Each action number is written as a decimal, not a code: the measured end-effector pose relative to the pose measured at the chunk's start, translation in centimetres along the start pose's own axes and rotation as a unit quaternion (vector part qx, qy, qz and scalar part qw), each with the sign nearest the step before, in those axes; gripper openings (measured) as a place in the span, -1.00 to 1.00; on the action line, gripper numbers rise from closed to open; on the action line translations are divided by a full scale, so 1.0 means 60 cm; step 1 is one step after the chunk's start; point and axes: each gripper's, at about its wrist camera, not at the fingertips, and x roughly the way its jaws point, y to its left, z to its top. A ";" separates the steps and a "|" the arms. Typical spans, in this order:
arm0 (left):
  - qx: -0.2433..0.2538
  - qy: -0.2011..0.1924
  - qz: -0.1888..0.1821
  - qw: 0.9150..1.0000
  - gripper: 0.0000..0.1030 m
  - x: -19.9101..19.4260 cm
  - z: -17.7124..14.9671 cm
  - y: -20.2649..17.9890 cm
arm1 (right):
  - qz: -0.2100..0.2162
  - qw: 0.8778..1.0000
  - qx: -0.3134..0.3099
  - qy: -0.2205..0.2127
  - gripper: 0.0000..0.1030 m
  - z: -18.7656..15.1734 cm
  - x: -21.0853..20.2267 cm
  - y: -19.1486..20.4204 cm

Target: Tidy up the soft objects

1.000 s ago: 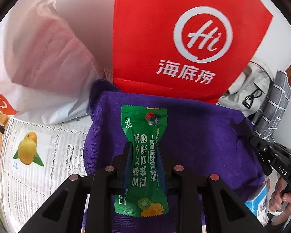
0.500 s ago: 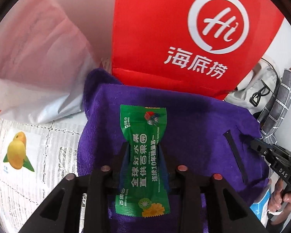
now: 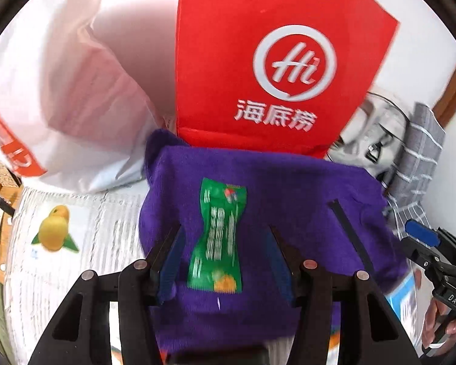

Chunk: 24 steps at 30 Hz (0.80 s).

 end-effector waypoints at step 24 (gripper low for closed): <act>-0.019 -0.019 0.000 1.000 0.00 -0.200 -0.275 0.047 | 0.032 0.994 -0.108 0.015 -0.04 -0.280 -0.150 0.242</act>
